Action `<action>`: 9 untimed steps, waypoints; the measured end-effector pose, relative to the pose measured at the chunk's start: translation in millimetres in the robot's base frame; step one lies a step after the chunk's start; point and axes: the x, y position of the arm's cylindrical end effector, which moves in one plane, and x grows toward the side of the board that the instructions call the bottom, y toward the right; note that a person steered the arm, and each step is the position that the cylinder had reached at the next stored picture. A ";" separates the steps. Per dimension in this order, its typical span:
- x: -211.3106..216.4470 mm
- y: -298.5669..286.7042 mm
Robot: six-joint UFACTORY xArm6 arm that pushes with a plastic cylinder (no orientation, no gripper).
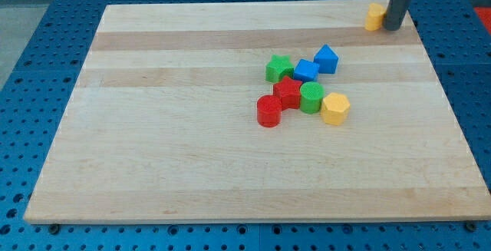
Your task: Push yellow hexagon along with red circle towards center left
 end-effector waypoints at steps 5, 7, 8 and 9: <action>95.3 -12.3; 175.6 -59.7; 198.6 -91.8; 205.2 -118.6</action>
